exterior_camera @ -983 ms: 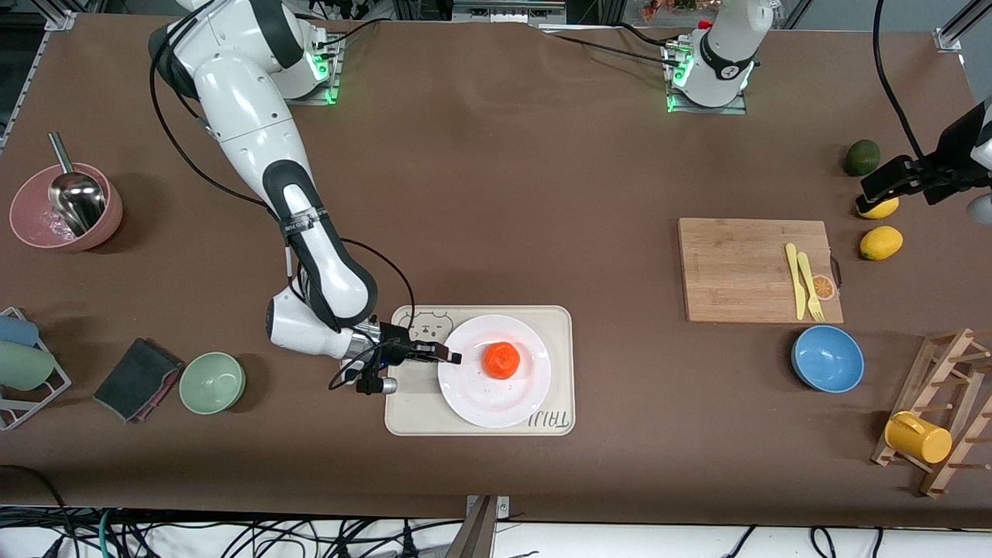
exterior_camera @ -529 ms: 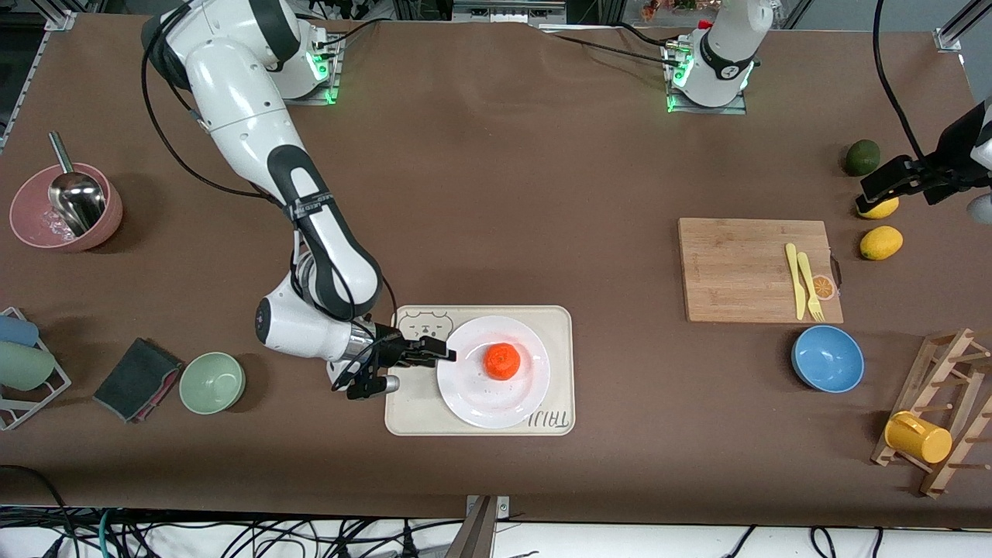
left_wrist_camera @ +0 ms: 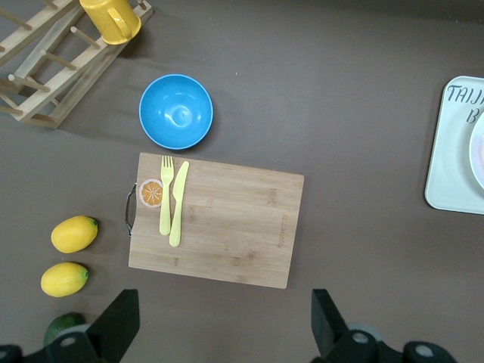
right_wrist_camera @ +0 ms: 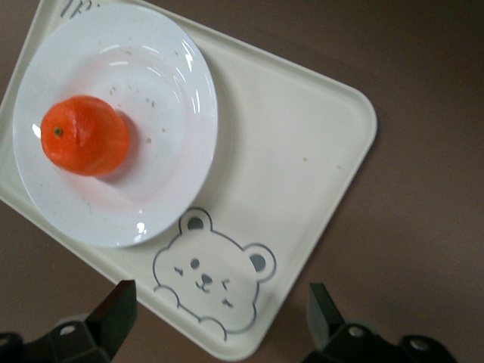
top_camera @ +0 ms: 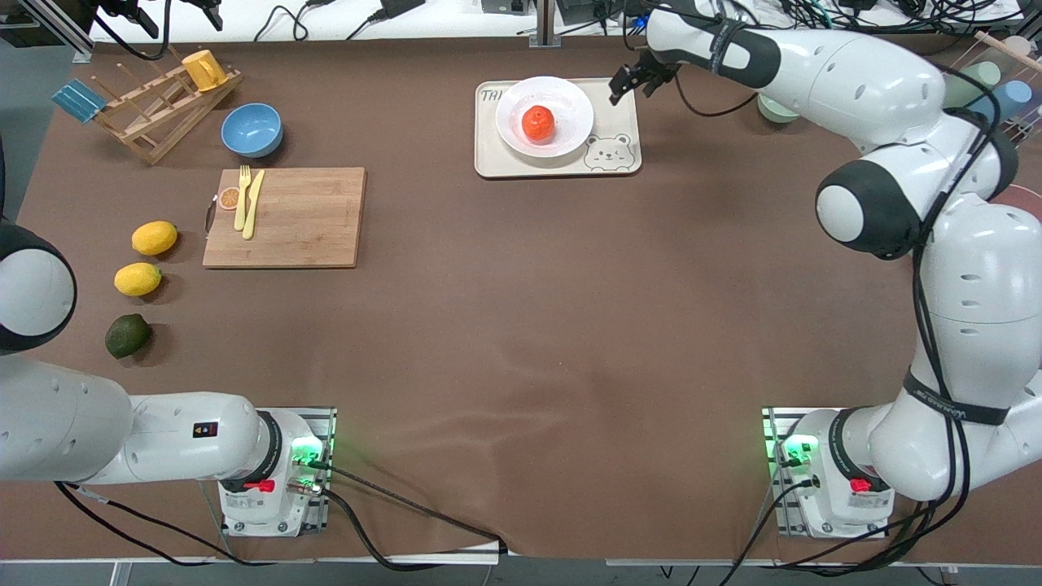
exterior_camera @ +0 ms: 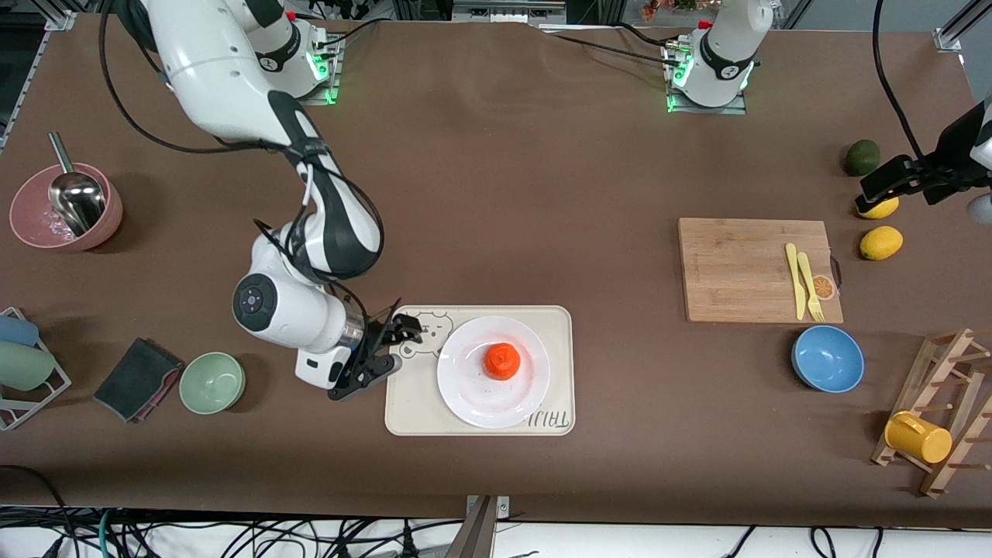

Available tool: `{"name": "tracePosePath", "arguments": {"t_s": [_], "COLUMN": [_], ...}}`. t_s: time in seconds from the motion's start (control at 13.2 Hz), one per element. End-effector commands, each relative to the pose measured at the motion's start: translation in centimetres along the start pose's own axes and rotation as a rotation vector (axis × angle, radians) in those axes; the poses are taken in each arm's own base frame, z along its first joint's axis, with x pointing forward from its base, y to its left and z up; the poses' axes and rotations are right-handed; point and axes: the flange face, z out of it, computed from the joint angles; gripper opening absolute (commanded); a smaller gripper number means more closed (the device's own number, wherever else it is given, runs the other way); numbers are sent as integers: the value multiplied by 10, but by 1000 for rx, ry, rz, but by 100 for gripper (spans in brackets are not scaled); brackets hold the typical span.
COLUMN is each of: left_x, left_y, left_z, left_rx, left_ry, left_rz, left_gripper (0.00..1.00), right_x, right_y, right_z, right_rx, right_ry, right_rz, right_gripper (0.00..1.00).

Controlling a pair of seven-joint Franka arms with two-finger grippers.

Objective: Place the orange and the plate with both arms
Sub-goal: 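Open the right gripper and draw it back from the plate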

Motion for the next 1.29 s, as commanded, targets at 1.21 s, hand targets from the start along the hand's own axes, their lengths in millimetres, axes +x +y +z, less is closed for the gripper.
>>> {"name": "tracePosePath", "arguments": {"t_s": [1.21], "left_x": [3], "left_y": [2], "left_z": [-5], "left_rx": [-19], "left_ry": [-4], "left_rz": [15], "left_gripper": [100], "right_x": [-248], "right_y": [114], "right_z": [-332], "right_rx": [-240], "right_ry": [-150], "right_rz": [336], "right_gripper": [100]}}
